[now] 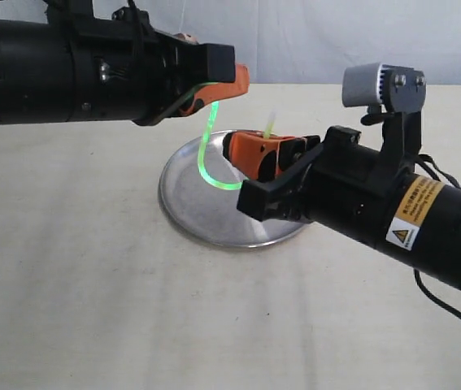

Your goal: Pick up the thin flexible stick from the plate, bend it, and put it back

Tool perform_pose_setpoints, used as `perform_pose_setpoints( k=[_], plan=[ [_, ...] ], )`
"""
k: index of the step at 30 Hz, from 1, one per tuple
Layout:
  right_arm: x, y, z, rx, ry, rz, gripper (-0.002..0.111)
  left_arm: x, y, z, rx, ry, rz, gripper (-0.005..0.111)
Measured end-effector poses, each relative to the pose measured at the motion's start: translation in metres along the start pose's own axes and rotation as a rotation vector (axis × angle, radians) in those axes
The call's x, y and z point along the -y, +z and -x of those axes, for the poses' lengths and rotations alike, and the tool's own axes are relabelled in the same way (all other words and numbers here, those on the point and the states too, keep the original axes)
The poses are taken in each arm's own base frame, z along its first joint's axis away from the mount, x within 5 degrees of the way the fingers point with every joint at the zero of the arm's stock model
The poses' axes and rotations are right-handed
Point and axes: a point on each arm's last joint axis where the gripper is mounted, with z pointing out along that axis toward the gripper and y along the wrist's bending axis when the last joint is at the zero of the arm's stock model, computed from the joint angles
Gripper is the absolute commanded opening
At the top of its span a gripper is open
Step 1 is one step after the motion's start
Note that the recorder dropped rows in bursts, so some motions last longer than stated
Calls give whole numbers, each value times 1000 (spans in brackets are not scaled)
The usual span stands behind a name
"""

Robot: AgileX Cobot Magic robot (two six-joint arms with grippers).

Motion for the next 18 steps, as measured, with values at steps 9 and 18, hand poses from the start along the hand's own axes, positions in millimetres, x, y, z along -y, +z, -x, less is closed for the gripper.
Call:
perform_pose_setpoints(
  k=[9,18],
  plan=[
    [-3,6,0,-130,-137,-11,-1,-1,0,-3,-35,36,10,0],
    [-4,8,0,-186,-231,-9,-1,-2,0,-7,-79,65,21,0]
  ],
)
